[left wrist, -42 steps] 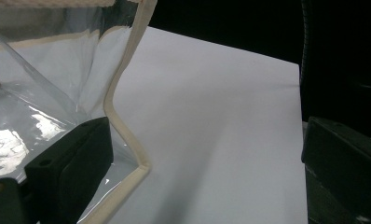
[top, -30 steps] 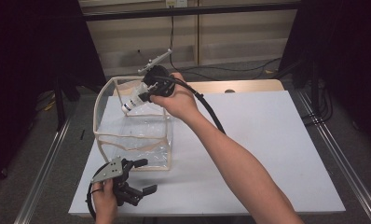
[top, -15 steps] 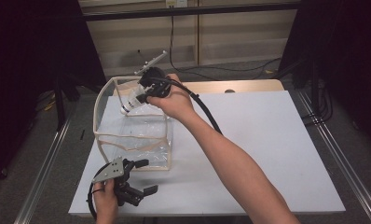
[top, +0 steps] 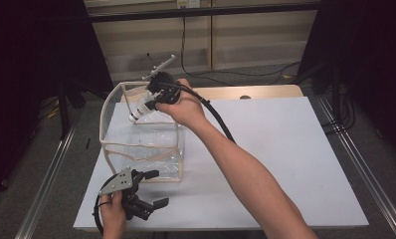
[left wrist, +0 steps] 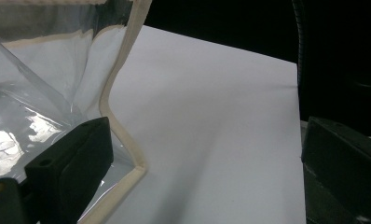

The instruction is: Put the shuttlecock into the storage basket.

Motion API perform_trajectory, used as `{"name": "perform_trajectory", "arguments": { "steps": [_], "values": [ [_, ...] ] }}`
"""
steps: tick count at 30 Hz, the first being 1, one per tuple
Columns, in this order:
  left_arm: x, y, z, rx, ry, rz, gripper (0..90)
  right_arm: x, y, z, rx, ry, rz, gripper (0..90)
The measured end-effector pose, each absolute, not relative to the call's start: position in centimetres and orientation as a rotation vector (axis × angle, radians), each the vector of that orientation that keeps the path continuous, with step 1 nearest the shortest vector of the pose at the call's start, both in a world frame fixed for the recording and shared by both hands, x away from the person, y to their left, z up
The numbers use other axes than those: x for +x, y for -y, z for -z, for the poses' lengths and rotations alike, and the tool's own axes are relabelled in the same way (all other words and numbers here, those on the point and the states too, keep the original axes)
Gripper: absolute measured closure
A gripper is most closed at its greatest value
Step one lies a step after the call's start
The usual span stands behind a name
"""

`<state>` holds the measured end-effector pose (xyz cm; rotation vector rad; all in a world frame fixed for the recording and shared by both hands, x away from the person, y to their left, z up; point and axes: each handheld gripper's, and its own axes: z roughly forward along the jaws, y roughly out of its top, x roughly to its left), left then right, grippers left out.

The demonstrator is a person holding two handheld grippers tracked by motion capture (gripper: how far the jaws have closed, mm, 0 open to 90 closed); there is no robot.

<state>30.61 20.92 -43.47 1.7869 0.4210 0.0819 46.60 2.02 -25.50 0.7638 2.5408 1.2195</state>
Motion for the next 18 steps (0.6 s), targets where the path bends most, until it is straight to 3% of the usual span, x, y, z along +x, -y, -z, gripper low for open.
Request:
{"name": "perform_trajectory", "arguments": {
  "steps": [18],
  "values": [
    [30.6,-20.8,43.6,1.798,-0.415,-0.079,2.2,46.9,-3.8,25.6,0.783,-2.564,-1.207,87.8]
  ]
}}
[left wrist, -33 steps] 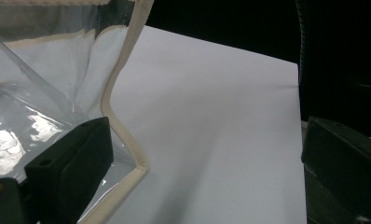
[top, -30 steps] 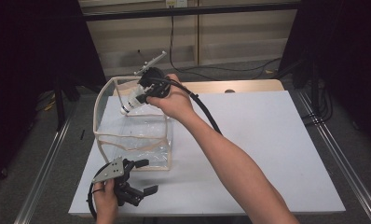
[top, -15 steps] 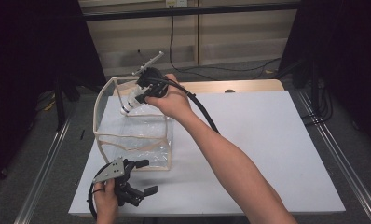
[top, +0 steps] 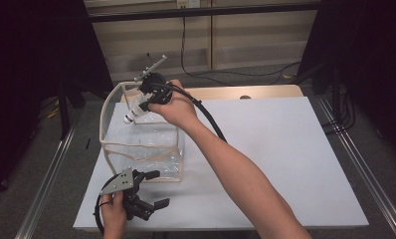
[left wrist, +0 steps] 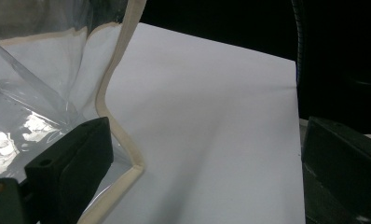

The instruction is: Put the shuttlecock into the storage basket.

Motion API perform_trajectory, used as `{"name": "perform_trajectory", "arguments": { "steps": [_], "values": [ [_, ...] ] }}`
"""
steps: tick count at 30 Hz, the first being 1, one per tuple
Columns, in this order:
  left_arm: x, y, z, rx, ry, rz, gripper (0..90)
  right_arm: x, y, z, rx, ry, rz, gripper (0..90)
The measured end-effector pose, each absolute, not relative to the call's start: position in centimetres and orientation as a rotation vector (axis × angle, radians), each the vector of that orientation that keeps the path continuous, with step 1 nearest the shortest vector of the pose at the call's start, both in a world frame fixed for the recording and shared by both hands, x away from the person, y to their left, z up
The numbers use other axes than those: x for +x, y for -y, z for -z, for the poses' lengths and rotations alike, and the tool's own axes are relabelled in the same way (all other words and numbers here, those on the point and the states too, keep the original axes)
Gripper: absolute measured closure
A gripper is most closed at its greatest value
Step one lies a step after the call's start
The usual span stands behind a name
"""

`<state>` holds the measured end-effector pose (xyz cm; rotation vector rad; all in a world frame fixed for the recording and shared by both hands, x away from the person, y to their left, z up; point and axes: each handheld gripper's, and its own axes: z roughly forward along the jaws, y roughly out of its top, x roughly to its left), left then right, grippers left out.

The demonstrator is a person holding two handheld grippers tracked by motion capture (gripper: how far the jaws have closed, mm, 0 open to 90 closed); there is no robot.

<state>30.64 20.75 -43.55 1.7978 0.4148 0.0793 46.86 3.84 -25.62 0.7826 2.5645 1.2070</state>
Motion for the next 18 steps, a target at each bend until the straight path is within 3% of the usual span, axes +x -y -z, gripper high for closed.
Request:
{"name": "perform_trajectory", "arguments": {
  "steps": [18],
  "values": [
    [30.81,-21.03,43.61,1.790,-0.424,-0.081,2.2,47.84,-4.45,25.63,0.815,-2.564,-1.191,87.7]
  ]
}}
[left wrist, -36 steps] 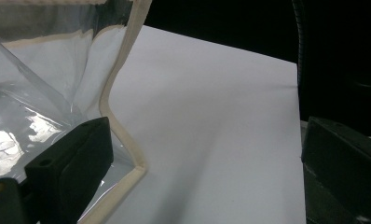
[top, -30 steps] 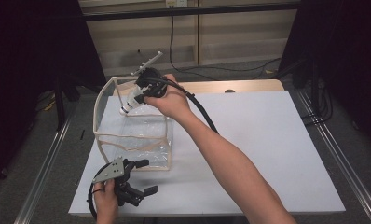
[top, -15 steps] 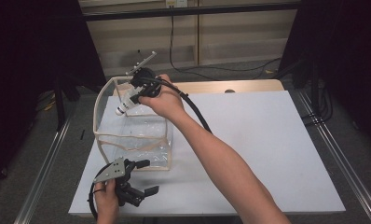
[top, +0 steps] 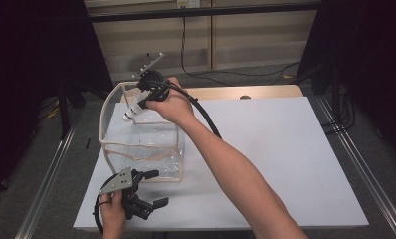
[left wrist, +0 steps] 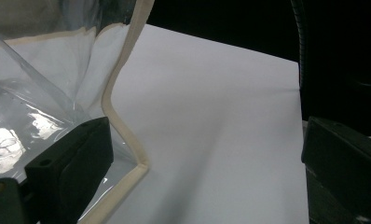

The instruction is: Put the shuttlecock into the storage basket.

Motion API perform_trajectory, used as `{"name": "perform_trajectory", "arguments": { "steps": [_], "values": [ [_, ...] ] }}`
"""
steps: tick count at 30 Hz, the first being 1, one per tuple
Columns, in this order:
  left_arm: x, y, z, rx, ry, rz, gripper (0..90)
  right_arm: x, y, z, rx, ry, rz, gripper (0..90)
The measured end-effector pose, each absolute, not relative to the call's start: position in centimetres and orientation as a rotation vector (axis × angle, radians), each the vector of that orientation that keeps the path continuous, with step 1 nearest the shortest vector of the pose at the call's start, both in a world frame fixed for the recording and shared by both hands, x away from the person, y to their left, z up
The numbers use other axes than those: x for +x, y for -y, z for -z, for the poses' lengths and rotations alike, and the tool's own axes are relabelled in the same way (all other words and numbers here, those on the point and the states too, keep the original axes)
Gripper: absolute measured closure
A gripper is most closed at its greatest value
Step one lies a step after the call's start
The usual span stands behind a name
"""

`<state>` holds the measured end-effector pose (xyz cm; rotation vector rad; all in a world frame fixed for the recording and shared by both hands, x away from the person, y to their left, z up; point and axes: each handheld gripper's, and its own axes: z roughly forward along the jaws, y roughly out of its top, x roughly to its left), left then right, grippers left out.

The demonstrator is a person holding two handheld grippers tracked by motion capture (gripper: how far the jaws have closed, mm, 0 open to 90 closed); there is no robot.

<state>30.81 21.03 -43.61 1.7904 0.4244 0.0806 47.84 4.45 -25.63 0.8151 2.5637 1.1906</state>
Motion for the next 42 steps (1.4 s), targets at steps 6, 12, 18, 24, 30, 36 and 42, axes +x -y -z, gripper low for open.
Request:
{"name": "perform_trajectory", "arguments": {
  "steps": [6,12,18,24,30,36,42],
  "values": [
    [30.8,-21.0,43.6,1.792,-0.422,-0.081,2.3,47.9,-4.8,25.8,0.821,-2.571,-1.187,87.7],
    [30.9,-21.0,43.6,1.793,-0.424,-0.080,2.3,48.1,-5.2,25.5,0.831,-2.569,-1.187,87.7],
    [30.9,-21.1,43.7,1.788,-0.425,-0.078,2.3,48.2,-5.8,25.7,0.823,-2.574,-1.172,87.7],
    [30.9,-21.0,43.7,1.789,-0.422,-0.075,2.3,48.3,-6.2,25.8,0.819,-2.582,-1.158,87.7],
    [31.0,-20.9,43.7,1.792,-0.420,-0.076,2.3,48.5,-6.3,25.8,0.830,-2.581,-1.162,87.7],
    [31.1,-20.8,43.7,1.793,-0.419,-0.069,2.3,48.6,-6.7,25.9,0.830,-2.583,-1.165,87.7],
    [31.1,-20.8,43.7,1.787,-0.423,-0.070,2.3,48.6,-7.1,26.4,0.848,-2.589,-1.162,87.7]
  ]
}}
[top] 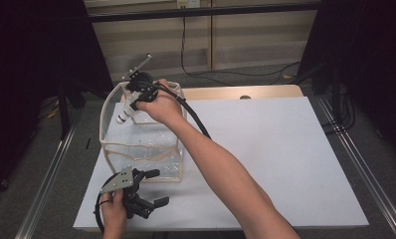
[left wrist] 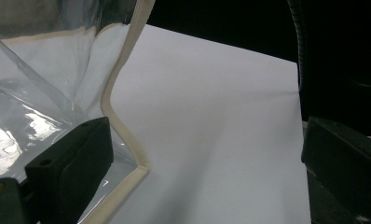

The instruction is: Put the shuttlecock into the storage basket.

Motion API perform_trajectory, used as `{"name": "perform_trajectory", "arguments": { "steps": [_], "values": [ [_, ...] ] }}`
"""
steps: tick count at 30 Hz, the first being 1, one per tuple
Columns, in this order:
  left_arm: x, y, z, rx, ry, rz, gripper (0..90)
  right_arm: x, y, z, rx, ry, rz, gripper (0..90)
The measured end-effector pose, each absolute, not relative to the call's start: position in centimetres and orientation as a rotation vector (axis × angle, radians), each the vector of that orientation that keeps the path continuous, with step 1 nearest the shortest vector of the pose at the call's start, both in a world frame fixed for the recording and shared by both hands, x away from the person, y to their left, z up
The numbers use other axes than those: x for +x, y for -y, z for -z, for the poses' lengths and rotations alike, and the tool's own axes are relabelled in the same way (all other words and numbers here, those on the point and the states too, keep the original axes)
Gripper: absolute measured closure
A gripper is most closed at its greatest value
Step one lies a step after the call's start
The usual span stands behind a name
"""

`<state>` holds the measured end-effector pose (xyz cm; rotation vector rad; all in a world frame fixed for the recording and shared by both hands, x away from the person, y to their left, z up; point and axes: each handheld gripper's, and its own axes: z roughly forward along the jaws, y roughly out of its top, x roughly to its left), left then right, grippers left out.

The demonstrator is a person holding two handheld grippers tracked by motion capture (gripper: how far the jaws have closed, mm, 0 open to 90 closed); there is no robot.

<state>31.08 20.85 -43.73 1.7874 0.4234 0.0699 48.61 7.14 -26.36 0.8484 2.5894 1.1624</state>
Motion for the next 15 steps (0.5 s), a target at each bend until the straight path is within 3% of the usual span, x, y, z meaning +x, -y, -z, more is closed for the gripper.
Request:
{"name": "perform_trajectory", "arguments": {
  "steps": [15],
  "values": [
    [31.1,-20.7,43.8,1.788,-0.411,-0.063,2.3,49.0,-8.0,27.5,0.856,-2.607,-1.155,87.6]
  ]
}}
